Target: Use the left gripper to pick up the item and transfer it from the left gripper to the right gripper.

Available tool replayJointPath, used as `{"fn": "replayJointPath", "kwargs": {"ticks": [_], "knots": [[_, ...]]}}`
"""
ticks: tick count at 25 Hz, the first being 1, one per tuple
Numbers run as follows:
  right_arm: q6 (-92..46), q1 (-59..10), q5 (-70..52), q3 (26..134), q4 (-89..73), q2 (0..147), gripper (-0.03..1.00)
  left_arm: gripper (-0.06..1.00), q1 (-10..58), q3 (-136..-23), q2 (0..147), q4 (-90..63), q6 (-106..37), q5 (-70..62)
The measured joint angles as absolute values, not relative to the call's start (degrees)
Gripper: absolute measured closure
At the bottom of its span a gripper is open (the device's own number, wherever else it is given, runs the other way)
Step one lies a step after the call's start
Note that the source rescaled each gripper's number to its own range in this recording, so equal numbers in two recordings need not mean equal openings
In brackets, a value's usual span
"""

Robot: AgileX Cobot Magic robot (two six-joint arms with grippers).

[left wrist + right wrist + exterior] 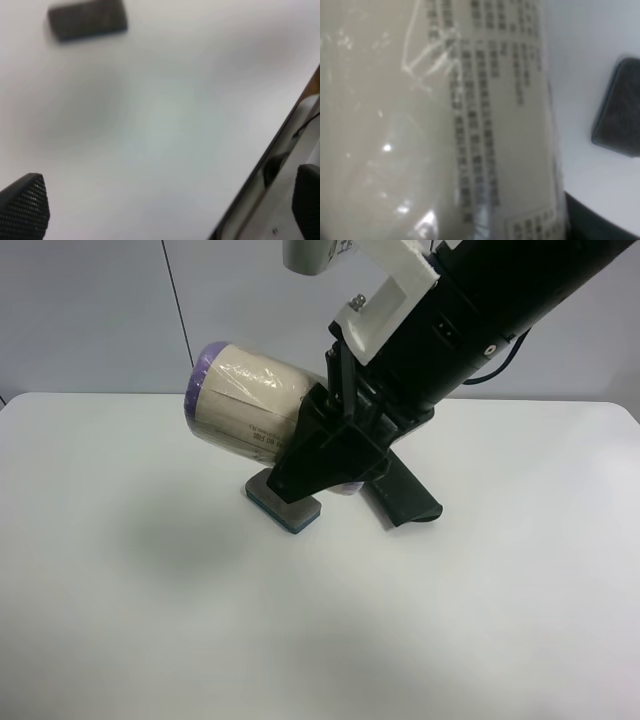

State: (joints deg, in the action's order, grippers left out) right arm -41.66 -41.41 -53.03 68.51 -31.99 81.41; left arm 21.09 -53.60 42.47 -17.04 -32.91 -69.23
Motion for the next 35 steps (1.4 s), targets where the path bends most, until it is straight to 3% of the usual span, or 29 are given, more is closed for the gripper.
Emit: {"fn": "replayJointPath", "kwargs": {"ticks": [8,15,22,35], "knots": [[-41.7,-41.4,-53.0,68.5,-32.0,81.4,0.96,-0.04,21.1,-39.9,27.9,-10.9,-14.6,-69.7],[-41.7,-41.4,-53.0,68.5,-32.0,81.4,0.96,-0.04,21.1,-37.0,12.8,-2.8,-1.8,-69.5],[-41.7,-41.4,-52.8,68.5,-32.0,81.4,0.97,-0.04,21.1,-34.6,0.2,-0.3,-0.5,-67.8],[-41.6,-41.4,-48.9,68.5,-32.0,81.4,0.97,-0.04,21.1,-29.1,-0.3,-2.7,-0.4,-60.7]]}}
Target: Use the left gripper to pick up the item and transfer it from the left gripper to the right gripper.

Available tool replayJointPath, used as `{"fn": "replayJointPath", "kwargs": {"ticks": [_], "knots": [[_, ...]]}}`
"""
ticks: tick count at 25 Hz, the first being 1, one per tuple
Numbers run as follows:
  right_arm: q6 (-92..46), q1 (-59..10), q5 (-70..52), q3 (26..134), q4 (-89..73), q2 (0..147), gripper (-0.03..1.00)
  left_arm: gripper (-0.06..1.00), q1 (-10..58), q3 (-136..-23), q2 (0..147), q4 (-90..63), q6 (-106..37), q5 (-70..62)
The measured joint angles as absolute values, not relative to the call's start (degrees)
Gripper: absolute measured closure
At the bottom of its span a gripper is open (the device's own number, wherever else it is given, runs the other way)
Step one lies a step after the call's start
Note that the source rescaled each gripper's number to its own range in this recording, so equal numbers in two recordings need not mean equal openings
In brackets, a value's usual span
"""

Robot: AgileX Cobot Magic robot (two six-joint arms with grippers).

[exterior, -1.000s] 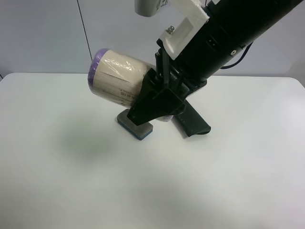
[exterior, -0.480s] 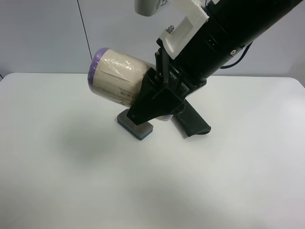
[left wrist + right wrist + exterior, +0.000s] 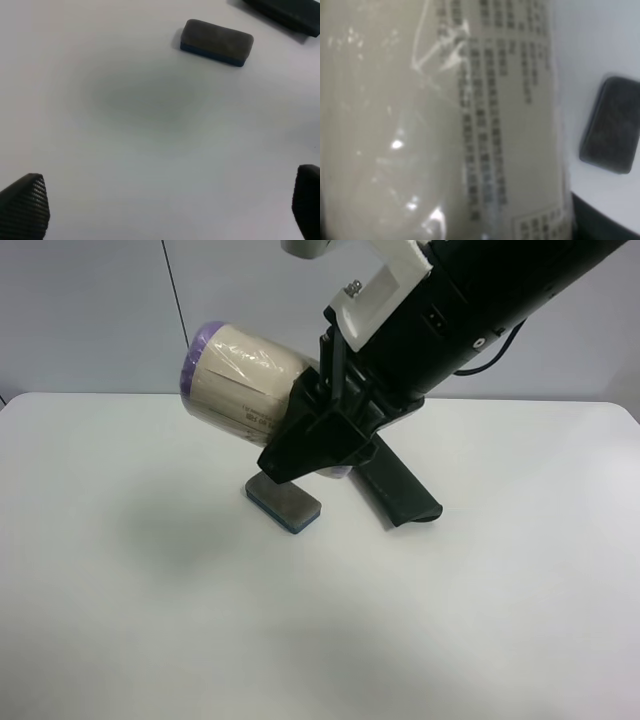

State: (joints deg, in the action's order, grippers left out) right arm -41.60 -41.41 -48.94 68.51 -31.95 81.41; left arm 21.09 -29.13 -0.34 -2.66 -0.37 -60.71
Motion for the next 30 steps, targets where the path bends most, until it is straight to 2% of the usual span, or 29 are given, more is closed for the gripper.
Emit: {"fn": "replayJointPath", "kwargs": {"ticks": [6,12,18,25,30], "knots": [[-32.3,-41.4,-45.7,68.5,-27.4,81.4,0.97,-0.04,21.1,-29.1,-0.3,-2.7,-0.4,-60.7],[-10.9,-39.2,-44.9,68.5,-12.4,81.4,0.97,-0.04,21.1,-29.1,-0.3,-2.7,-0.4,-60.7],[-5.8,-26.6,-49.9,68.5,-8.1,81.4,0.97,-0.04,21.1,-29.1,-0.3,-2.7,-0.4,-60.7],[-10.7,-11.2,-51.1,68.5,-7.9,82.3,0.97,-0.04,21.1,-29.1,-0.3,-2.7,-0.4,-60.7],[-13.7,-3.0,-51.4,68.5,-7.9,87.2,0.97,-0.04,21.1,-29.1,-0.3,-2.7,-0.4,-60.7]]}}
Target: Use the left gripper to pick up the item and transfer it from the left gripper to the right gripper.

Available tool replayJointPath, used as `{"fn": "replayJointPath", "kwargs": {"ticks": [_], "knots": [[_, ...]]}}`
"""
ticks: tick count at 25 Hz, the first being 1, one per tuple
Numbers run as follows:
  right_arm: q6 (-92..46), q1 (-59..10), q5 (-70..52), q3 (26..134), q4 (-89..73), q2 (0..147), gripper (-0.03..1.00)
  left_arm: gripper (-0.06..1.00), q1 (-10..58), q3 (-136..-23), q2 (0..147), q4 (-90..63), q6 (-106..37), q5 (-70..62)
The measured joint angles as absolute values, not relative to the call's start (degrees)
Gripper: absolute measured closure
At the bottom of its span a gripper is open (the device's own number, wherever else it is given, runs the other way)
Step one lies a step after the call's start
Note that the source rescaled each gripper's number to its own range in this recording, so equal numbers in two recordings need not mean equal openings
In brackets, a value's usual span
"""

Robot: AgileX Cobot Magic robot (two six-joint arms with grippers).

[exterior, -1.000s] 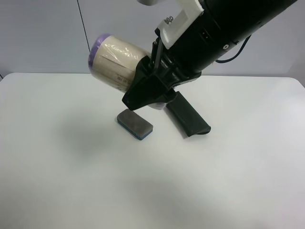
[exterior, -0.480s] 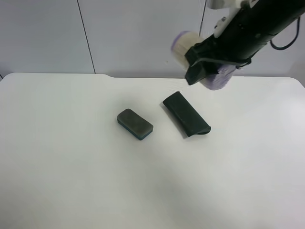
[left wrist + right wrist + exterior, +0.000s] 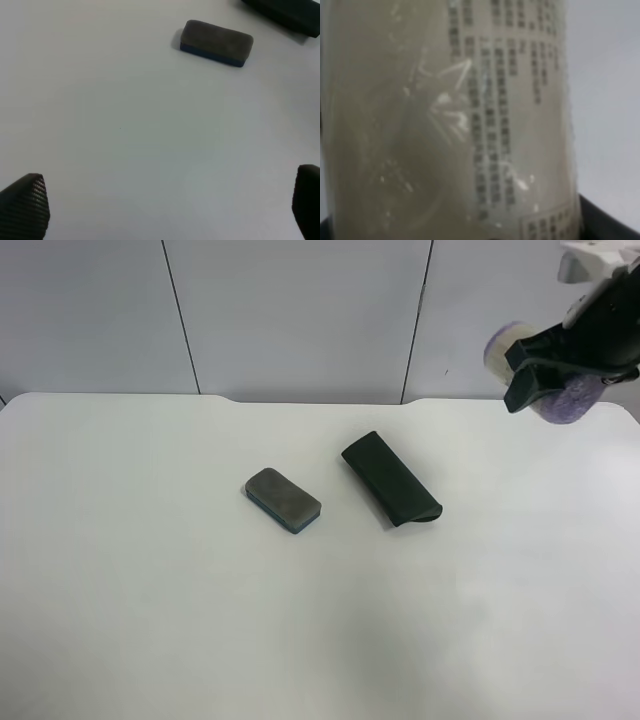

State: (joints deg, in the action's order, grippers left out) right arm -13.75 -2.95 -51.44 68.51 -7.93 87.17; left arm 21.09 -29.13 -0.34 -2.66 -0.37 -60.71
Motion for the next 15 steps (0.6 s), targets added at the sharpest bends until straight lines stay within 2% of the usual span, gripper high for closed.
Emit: {"fn": "replayJointPath", "kwargs": {"ticks": [8,15], "knots": [[-15.4,0.1,-48.7,68.5,-6.9,97.3,0.97,-0.04,20.3,-29.1,-0.3,-2.7,-0.4,-60.7],[-15.8,0.1,-44.4,68.5,-6.4,105.1,0.97,-0.04,13.0,-29.1,-0.3,-2.7,-0.4,-60.7]]}}
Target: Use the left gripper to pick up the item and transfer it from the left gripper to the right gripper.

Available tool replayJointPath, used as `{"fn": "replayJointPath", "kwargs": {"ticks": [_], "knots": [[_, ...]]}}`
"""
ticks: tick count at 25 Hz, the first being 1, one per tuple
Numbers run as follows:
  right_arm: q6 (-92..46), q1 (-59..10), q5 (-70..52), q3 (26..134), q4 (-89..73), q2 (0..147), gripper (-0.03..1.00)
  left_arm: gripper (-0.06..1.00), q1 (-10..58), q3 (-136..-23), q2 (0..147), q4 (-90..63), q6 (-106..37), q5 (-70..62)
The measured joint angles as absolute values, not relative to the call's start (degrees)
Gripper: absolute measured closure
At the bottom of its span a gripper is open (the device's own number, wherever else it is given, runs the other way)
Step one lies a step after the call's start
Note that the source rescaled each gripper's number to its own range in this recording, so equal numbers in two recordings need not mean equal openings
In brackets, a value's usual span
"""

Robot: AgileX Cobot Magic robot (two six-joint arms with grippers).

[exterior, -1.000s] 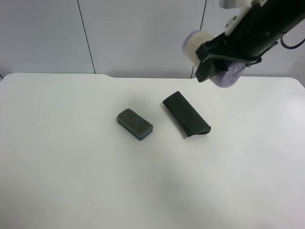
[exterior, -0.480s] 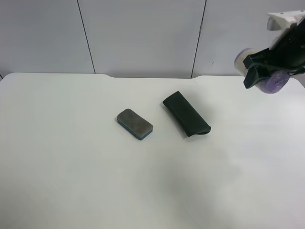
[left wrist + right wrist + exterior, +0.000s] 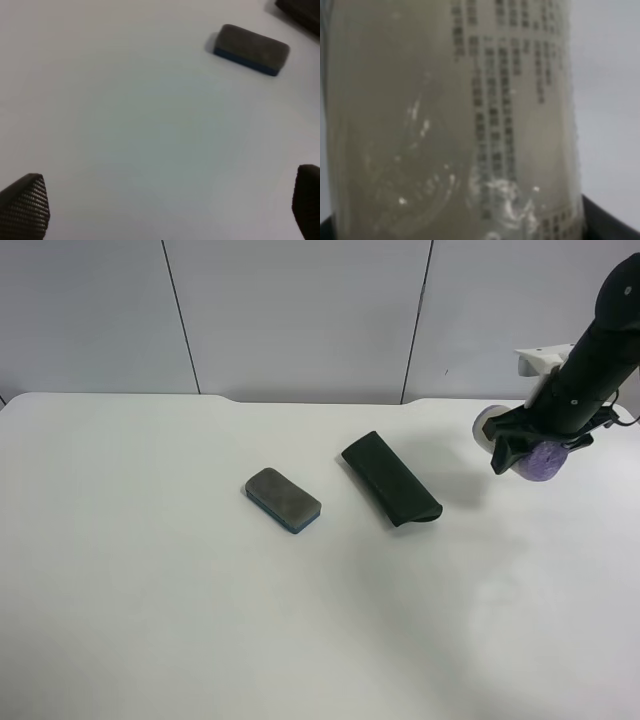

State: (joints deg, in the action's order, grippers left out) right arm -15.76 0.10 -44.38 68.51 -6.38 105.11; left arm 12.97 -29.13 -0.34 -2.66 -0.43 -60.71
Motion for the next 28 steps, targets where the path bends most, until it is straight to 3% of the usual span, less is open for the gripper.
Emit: {"fn": "replayJointPath", "kwargs": {"ticks": [6,16,17,19,20,21,24,28], "knots": [[-15.8,0.1,-42.2,68.5,-6.4,109.2,0.97,-0.04,8.9,-29.1,-0.3,-2.7,-0.4,-60.7],[-16.2,0.1,-41.8,68.5,-6.4,110.7,0.96,-0.04,8.5,-29.1,-0.3,-2.7,-0.4,-60.7],[-16.2,0.1,-41.9,68.5,-6.4,110.7,0.82,-0.04,8.5,-29.1,-0.3,-2.7,-0.4,-60.7],[-15.9,0.1,-41.9,68.6,-6.4,110.7,0.35,-0.04,8.5,-29.1,-0.3,-2.7,-0.4,-60.7],[-15.8,0.1,-41.9,68.6,-6.4,110.7,0.19,-0.04,8.5,-29.1,-0.3,-2.7,-0.4,-60.7],[-15.8,0.1,-41.9,68.6,-6.4,110.7,0.10,-0.04,8.5,-29.1,-0.3,-2.7,-0.4,-60.7],[-15.8,0.1,-42.1,68.6,-6.4,110.7,0.00,-0.04,8.5,-29.1,-0.3,-2.7,-0.4,-60.7],[-15.8,0.1,-42.2,68.6,-6.4,110.7,-0.03,-0.04,8.5,-29.1,-0.3,-2.7,-0.4,-60.7]]}}
